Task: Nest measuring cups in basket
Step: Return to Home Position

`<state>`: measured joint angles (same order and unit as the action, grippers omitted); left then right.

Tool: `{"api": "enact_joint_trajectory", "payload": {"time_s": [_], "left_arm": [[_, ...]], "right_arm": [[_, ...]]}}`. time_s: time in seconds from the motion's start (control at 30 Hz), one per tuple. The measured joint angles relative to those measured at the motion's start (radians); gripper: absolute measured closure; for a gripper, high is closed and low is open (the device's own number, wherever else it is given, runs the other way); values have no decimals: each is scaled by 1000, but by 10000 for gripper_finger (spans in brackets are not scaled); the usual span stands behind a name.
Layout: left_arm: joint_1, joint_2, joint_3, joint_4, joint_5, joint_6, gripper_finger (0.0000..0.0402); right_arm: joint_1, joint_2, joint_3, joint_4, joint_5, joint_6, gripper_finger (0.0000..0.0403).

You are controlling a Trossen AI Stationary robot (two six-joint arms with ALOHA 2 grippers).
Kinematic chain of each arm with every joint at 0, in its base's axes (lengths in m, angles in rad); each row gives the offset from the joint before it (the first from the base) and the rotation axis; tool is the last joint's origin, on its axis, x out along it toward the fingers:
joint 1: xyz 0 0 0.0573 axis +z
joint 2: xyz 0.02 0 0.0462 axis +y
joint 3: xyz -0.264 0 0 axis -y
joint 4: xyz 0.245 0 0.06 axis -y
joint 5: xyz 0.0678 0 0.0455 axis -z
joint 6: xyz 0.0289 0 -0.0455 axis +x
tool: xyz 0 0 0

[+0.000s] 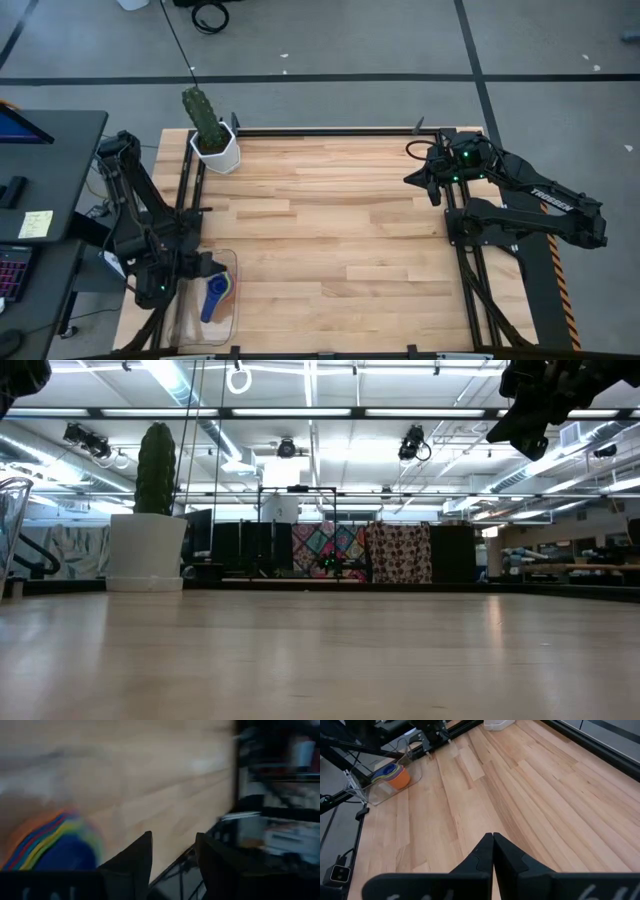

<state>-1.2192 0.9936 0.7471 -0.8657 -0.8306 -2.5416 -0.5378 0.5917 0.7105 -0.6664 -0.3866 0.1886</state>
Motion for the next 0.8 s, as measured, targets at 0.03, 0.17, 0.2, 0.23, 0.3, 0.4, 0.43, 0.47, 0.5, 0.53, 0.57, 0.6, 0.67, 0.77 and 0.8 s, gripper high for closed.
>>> {"api": "enact_joint_trajectory", "payload": {"time_s": [0.03,0.17,0.2,0.23,0.3,0.4,0.43,0.47,0.5,0.53,0.57,0.6,0.67,0.77,0.8], "left_arm": [[3,-2,0,0,-46,29,248],[41,-1,0,0,-125,146,248],[59,-1,0,-1,-123,182,248],[79,-1,0,0,-120,219,248],[124,-1,0,0,-112,288,248],[192,-1,0,1,-99,390,248],[214,-1,0,1,-86,423,248],[235,-1,0,2,-71,460,248],[253,-1,0,1,-50,491,248],[271,-1,0,1,-27,520,248],[287,-1,0,1,-4,543,248],[301,-1,0,2,20,565,248],[326,-1,0,4,55,590,248],[359,-1,0,6,77,623,248],[368,-1,0,9,77,642,248]], "right_arm": [[0,0,0,0,0,0,389],[0,0,0,0,0,0,389],[0,0,0,0,0,0,389],[0,0,0,0,0,0,389],[0,0,0,0,0,0,389],[0,0,0,0,0,0,389],[0,0,0,0,0,0,389],[0,0,0,0,0,0,389],[0,0,0,0,0,0,389],[0,0,0,0,0,0,389],[0,0,0,0,0,0,389],[0,0,0,0,0,0,389],[0,0,0,8,3,-2,389],[1,3,0,45,-10,-9,389],[1,4,0,43,-45,-21,389]]}}
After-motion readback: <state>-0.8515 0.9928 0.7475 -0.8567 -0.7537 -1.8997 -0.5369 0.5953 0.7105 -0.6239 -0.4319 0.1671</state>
